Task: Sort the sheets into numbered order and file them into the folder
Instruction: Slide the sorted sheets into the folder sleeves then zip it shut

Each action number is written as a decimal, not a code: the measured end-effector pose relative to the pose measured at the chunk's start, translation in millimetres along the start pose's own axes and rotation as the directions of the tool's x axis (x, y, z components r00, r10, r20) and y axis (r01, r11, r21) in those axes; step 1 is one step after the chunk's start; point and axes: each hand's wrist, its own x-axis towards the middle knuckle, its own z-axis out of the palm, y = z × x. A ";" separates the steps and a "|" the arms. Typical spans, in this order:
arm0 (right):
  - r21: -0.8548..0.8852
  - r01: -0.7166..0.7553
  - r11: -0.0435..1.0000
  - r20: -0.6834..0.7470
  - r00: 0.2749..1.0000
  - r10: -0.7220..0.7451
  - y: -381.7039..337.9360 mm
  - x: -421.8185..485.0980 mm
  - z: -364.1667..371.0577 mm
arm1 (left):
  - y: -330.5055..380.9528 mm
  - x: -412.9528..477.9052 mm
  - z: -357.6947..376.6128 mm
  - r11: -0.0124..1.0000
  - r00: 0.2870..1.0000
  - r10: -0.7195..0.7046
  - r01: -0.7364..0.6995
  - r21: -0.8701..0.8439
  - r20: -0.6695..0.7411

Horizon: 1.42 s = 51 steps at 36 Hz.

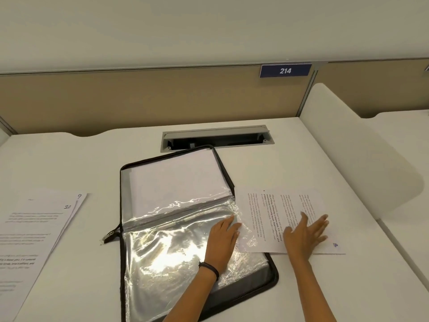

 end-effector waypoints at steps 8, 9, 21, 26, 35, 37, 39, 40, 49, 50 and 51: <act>0.259 0.400 0.879 0.220 0.862 -0.457 -47.7 29.4 21.3 | -4.9 17.4 -31.0 0.979 0.998 0.017 -0.004 -0.204 0.062; 0.269 0.448 0.853 0.260 0.819 -0.512 -53.4 35.5 23.2 | -6.4 19.1 -32.0 0.979 0.998 0.016 -0.004 -0.204 0.054; 0.232 0.504 0.832 0.589 0.608 -0.532 -102.7 83.7 43.9 | -30.0 40.9 -23.4 0.971 0.986 -0.062 0.095 -0.218 0.152; 0.247 0.465 0.850 0.619 0.600 -0.508 -109.0 92.4 41.6 | -24.7 42.2 -20.9 0.970 0.982 -0.089 0.123 -0.212 0.166; 0.205 0.494 0.845 0.678 0.551 -0.486 -110.1 91.7 43.2 | -18.9 37.6 -15.1 0.965 0.985 -0.101 0.131 -0.228 0.141; 0.198 0.500 0.843 0.684 0.545 -0.484 -111.7 90.9 42.1 | -18.5 37.8 -15.8 0.964 0.984 -0.104 0.135 -0.230 0.141; 0.191 0.506 0.841 0.696 0.535 -0.479 -113.3 89.9 40.9 | -18.3 38.1 -15.1 0.965 0.985 -0.105 0.135 -0.225 0.139; 0.193 0.504 0.842 0.703 0.528 -0.477 -113.8 89.3 40.4 | -18.3 38.2 -14.1 0.967 0.985 -0.103 0.131 -0.217 0.138; 0.195 0.409 0.892 0.729 0.548 -0.411 -120.3 82.7 36.2 | -13.6 40.4 -8.0 0.983 0.987 -0.092 0.111 -0.148 0.132; 0.187 0.395 0.899 0.732 0.555 -0.396 -120.5 81.9 35.9 | -13.2 40.3 -7.4 0.983 0.988 -0.091 0.109 -0.145 0.127; 0.181 0.377 0.908 0.736 0.561 -0.379 -120.7 81.1 35.3 | -12.6 39.9 -6.7 0.983 0.988 -0.093 0.110 -0.144 0.121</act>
